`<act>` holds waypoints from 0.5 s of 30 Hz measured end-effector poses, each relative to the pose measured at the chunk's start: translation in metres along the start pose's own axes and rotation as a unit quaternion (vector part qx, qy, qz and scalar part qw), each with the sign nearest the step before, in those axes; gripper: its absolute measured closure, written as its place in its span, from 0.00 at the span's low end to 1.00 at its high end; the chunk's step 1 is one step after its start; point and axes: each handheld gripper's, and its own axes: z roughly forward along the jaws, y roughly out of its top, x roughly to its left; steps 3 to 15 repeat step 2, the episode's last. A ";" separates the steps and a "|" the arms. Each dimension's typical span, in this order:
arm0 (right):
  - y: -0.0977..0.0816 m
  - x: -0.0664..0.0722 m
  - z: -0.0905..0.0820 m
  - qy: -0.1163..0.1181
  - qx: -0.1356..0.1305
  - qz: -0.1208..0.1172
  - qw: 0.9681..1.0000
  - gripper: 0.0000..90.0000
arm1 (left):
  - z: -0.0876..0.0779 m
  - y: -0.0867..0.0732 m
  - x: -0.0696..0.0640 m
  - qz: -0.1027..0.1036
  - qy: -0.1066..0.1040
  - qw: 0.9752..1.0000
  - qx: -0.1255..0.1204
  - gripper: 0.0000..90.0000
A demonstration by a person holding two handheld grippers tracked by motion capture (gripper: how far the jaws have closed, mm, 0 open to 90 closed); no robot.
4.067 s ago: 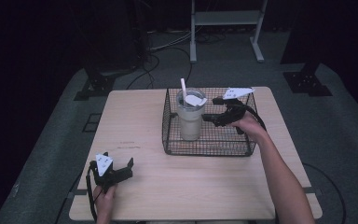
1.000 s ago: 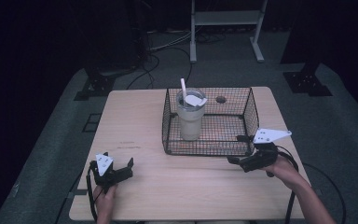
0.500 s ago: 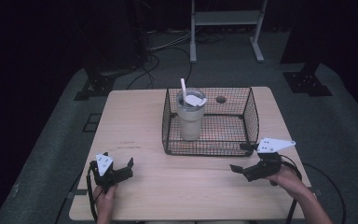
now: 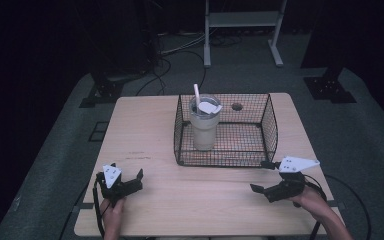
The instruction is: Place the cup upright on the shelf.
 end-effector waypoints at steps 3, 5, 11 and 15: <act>-0.006 0.002 0.001 0.001 0.002 0.002 1.000 0.10 | 0.000 0.000 0.000 -0.002 0.000 1.000 0.001 0.00; -0.006 0.002 0.001 0.001 0.002 0.002 1.000 0.10 | 0.000 0.000 0.000 -0.002 0.000 1.000 0.001 0.00; -0.006 0.002 0.001 0.001 0.002 0.002 1.000 0.10 | 0.000 0.000 0.000 -0.002 0.000 1.000 0.001 0.00; -0.006 0.002 0.001 0.001 0.002 0.002 1.000 0.10 | 0.000 0.000 0.000 -0.002 0.000 1.000 0.001 0.00</act>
